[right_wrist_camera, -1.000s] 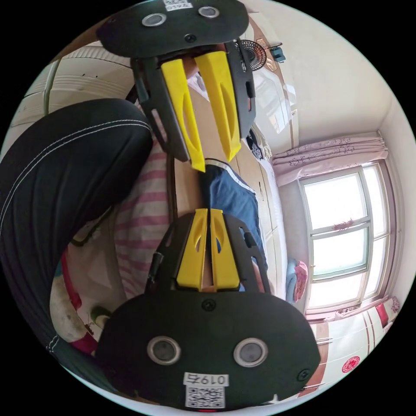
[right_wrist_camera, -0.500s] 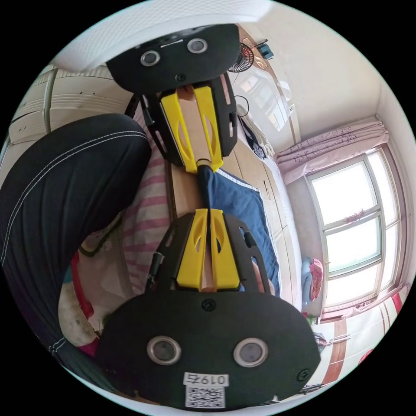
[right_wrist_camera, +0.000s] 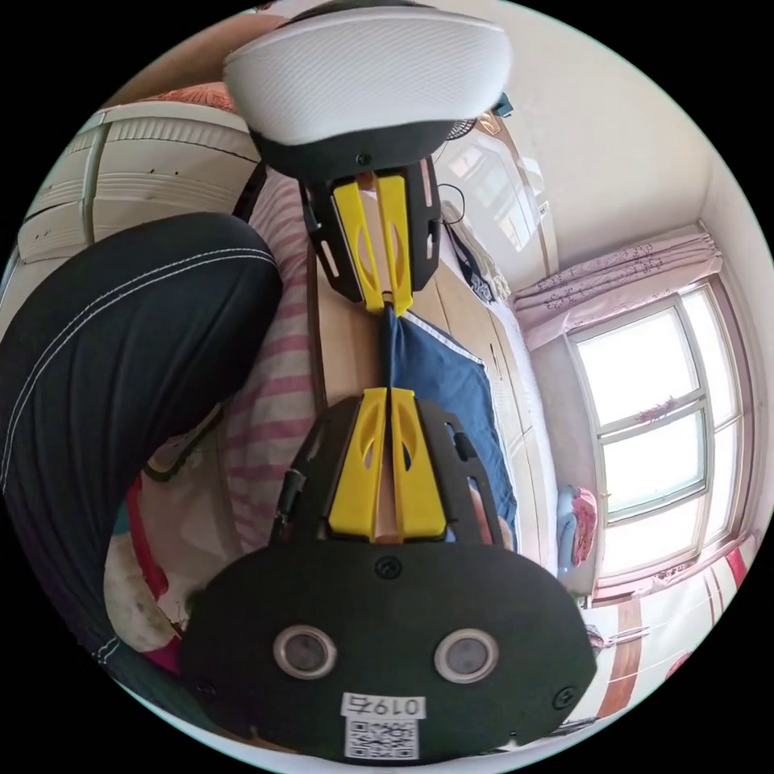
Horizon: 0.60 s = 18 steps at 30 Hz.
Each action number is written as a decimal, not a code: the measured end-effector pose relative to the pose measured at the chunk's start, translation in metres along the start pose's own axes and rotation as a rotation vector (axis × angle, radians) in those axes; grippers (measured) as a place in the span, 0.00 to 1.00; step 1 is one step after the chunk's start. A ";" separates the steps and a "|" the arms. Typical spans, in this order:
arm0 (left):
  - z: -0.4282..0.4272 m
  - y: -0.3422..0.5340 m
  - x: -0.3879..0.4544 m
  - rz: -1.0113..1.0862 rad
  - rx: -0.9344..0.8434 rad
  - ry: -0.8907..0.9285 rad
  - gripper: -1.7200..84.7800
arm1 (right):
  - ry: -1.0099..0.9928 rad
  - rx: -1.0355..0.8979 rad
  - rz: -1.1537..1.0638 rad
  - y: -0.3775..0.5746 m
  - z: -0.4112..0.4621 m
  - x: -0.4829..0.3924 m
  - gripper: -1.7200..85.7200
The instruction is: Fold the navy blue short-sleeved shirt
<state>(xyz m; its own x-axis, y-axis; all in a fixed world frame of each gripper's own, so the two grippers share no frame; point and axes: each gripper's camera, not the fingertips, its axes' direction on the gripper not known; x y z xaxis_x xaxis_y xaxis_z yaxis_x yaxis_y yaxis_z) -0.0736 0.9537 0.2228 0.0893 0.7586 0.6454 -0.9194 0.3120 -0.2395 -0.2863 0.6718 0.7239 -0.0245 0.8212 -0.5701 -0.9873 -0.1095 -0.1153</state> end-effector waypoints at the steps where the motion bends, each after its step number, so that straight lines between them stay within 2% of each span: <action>1: 0.001 -0.001 0.001 -0.005 -0.001 -0.004 0.03 | 0.025 0.007 0.008 -0.003 -0.007 0.000 0.02; 8: 0.007 -0.006 0.017 -0.039 0.002 -0.072 0.05 | 0.111 0.001 0.017 -0.010 -0.072 -0.004 0.09; 18: 0.022 -0.004 0.016 -0.109 -0.066 -0.014 0.08 | 0.147 -0.122 0.045 -0.008 -0.114 0.030 0.09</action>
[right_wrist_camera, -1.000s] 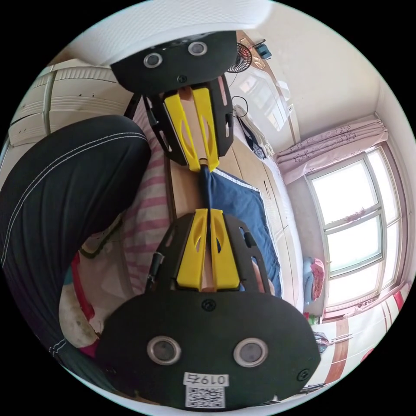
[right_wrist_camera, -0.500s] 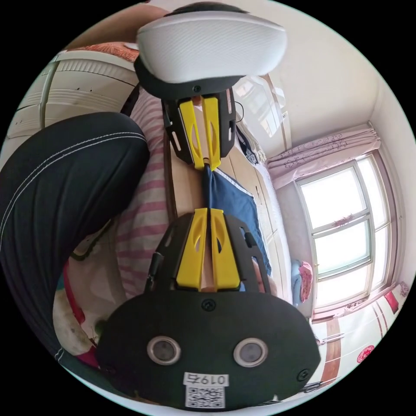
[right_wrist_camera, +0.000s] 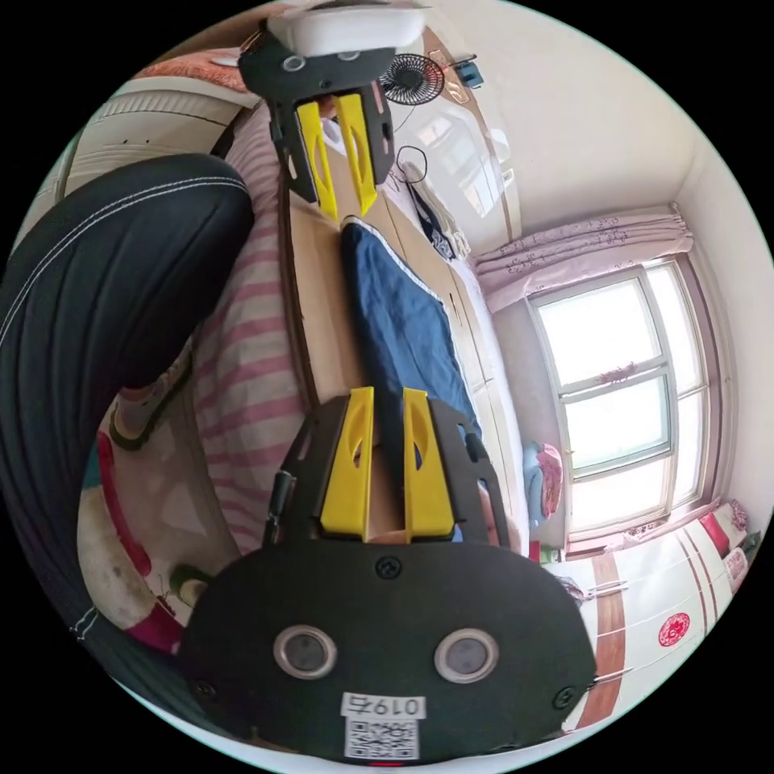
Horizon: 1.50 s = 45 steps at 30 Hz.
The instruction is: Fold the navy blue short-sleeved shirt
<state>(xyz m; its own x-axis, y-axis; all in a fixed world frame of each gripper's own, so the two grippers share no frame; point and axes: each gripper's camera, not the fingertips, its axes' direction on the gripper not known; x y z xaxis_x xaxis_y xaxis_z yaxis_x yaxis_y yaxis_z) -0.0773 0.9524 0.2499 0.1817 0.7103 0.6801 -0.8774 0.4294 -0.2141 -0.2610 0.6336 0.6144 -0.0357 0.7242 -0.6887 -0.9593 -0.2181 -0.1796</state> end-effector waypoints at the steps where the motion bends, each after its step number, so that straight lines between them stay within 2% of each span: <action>1: -0.003 -0.001 -0.002 -0.015 0.013 0.009 0.08 | 0.017 -0.005 -0.015 -0.007 -0.006 -0.001 0.09; 3: -0.020 -0.009 -0.010 -0.075 0.105 0.048 0.08 | 0.028 -0.012 -0.037 -0.019 -0.015 -0.003 0.09; 6: -0.039 -0.037 -0.003 -0.060 0.252 0.072 0.08 | 0.036 -0.017 -0.061 -0.038 -0.032 -0.007 0.08; 10: -0.030 -0.078 0.020 0.034 0.283 0.016 0.07 | 0.030 -0.012 -0.062 -0.056 -0.060 -0.004 0.08; 12: -0.020 -0.089 0.022 0.047 0.312 0.046 0.05 | 0.021 -0.013 -0.056 -0.060 -0.070 -0.001 0.08; 21: 0.013 -0.095 0.020 0.029 0.279 0.156 0.03 | 0.007 0.025 -0.056 -0.084 -0.120 -0.003 0.02; 27: 0.024 -0.099 0.014 -0.035 0.296 0.242 0.03 | -0.121 0.054 0.027 -0.095 -0.154 0.021 0.02; 31: 0.022 -0.108 0.021 -0.042 0.282 0.218 0.04 | -0.088 0.085 0.026 -0.102 -0.186 0.016 0.05; 35: 0.016 -0.114 0.023 -0.096 0.241 0.233 0.06 | -0.120 0.132 0.125 -0.080 -0.240 0.031 0.08; 40: -0.018 -0.130 0.026 -0.189 0.337 0.227 0.09 | -0.075 0.034 0.183 -0.036 -0.259 0.038 0.10; 42: -0.032 -0.163 0.038 -0.163 0.383 0.204 0.10 | -0.066 0.010 0.174 -0.029 -0.258 0.039 0.10; 45: -0.031 -0.209 0.056 -0.101 0.359 0.149 0.11 | -0.020 -0.018 0.101 -0.033 -0.259 0.031 0.11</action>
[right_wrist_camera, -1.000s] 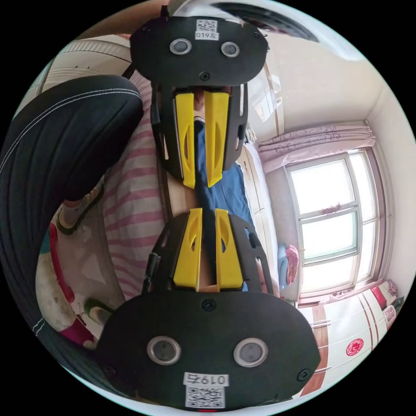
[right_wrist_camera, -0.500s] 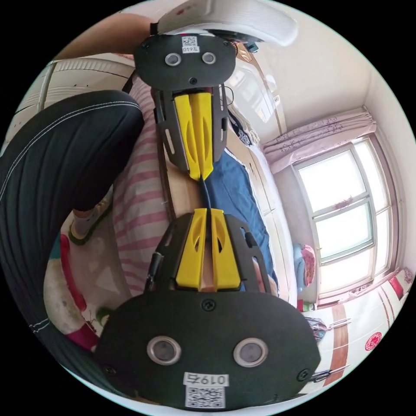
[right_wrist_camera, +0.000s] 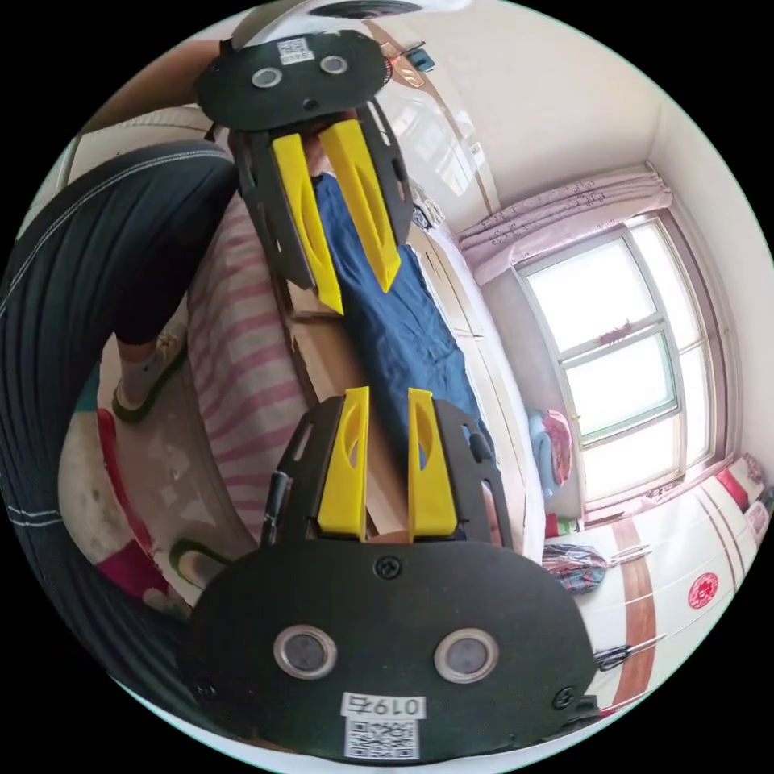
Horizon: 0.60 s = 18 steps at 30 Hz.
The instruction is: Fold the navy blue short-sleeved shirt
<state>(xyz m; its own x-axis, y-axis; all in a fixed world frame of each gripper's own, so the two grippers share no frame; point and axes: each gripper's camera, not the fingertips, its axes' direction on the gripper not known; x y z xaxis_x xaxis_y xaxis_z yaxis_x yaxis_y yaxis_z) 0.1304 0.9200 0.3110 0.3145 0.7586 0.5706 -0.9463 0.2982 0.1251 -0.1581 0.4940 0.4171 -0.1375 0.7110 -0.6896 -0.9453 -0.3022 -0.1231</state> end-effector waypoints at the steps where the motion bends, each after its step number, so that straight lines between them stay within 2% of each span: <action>1: 0.004 -0.007 0.004 0.014 -0.007 -0.007 0.11 | 0.004 -0.002 -0.034 -0.002 -0.002 -0.005 0.11; 6: 0.023 -0.044 0.028 0.092 -0.019 0.016 0.10 | 0.026 0.010 -0.112 -0.010 -0.013 -0.026 0.10; 14: 0.036 -0.075 0.047 0.069 -0.060 -0.003 0.05 | 0.086 -0.013 -0.152 -0.025 -0.026 -0.060 0.03; 18: 0.038 -0.089 0.061 0.086 -0.074 -0.009 0.04 | 0.030 -0.011 -0.148 -0.027 -0.037 -0.062 0.02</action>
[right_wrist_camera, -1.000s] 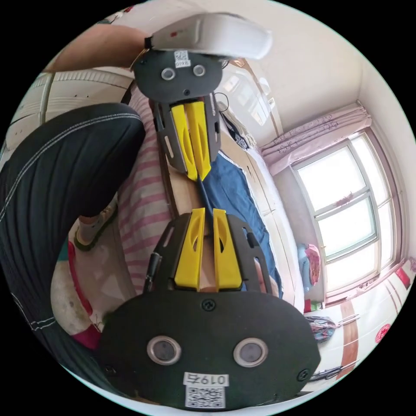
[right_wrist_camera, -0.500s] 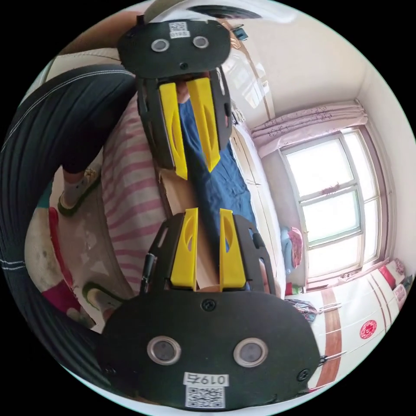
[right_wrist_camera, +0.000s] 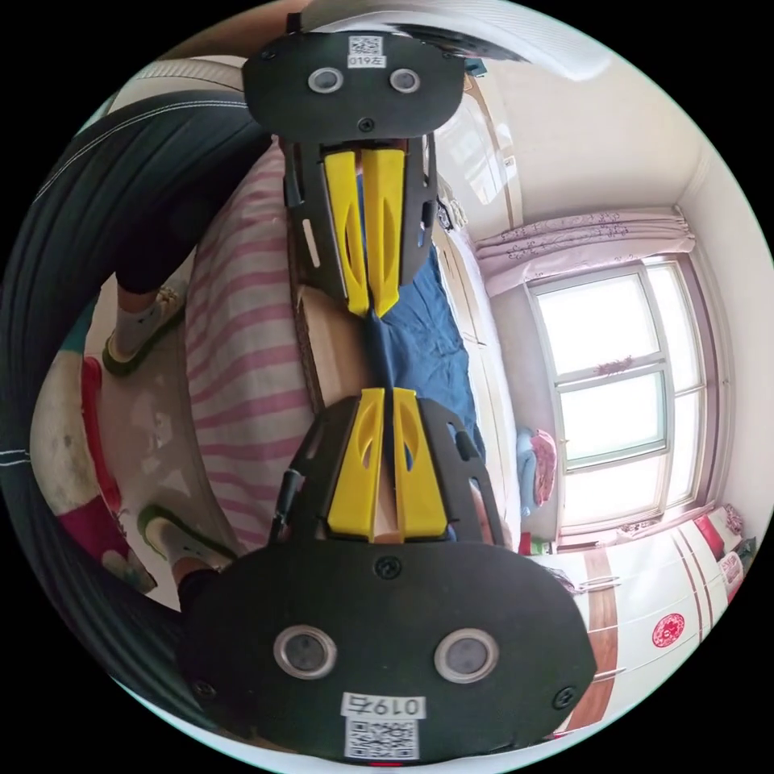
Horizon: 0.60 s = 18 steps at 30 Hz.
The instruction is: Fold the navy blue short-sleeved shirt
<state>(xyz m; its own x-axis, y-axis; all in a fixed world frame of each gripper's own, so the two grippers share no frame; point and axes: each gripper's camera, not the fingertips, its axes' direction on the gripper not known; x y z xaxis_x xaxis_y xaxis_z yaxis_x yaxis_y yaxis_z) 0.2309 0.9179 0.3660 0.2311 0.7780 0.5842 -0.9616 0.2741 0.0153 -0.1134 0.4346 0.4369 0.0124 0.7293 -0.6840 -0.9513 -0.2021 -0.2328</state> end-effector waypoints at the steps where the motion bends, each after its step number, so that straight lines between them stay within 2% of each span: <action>1: 0.001 -0.002 0.002 0.004 -0.001 0.002 0.04 | -0.015 0.004 0.004 -0.002 -0.002 -0.003 0.02; 5: 0.000 -0.019 0.012 0.009 -0.013 -0.006 0.04 | 0.018 0.025 0.010 -0.006 -0.017 -0.024 0.05; 9: -0.014 -0.031 0.013 -0.072 -0.019 0.004 0.04 | 0.039 0.040 0.062 0.003 -0.044 -0.029 0.07; 12: -0.034 -0.046 0.015 -0.130 0.044 0.006 0.05 | 0.054 0.025 0.102 0.010 -0.053 -0.030 0.08; 18: -0.027 -0.107 0.037 -0.042 0.057 -0.031 0.08 | 0.051 -0.015 0.060 -0.009 -0.055 -0.056 0.09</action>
<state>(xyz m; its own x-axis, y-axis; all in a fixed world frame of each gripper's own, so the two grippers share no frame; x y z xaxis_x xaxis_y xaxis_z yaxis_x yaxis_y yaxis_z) 0.3461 0.9331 0.3639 0.2674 0.7484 0.6070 -0.9582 0.2728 0.0858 -0.0887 0.3598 0.4391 -0.0281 0.6816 -0.7312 -0.9462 -0.2540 -0.2005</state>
